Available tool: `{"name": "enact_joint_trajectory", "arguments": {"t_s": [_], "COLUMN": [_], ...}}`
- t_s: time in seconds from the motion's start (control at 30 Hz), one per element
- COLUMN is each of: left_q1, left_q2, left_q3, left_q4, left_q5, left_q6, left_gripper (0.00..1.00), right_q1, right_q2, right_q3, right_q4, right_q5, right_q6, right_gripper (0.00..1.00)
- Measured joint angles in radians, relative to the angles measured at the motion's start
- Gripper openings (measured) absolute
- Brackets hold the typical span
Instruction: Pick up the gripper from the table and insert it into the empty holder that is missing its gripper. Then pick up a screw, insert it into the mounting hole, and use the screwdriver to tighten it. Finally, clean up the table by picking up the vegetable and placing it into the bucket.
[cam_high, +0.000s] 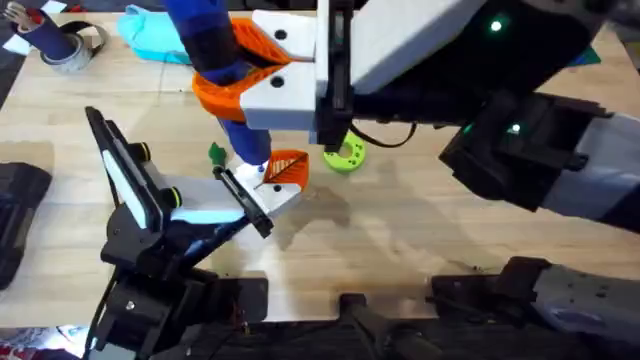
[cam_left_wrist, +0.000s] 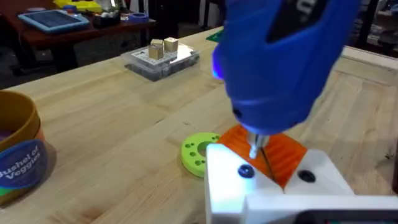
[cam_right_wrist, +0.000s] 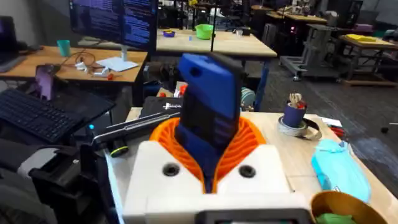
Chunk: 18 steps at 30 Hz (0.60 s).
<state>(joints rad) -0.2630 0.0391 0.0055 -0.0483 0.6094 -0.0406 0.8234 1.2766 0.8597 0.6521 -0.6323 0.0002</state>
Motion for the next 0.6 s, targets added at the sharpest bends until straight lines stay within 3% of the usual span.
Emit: {"name": "enact_joint_trajectory", "arguments": {"t_s": [0.6], "left_q1": [0.0], "left_q2": [0.0], "left_q3": [0.0], "left_q4": [0.0], "left_q5": [0.0], "left_q6": [0.0], "left_gripper": [0.016], "right_q1": [0.0], "right_q2": [0.035], "right_q3": [0.0], "right_q4": [0.006], "right_q5": [0.003], "right_q6": [0.0], "right_gripper": [0.047]}}
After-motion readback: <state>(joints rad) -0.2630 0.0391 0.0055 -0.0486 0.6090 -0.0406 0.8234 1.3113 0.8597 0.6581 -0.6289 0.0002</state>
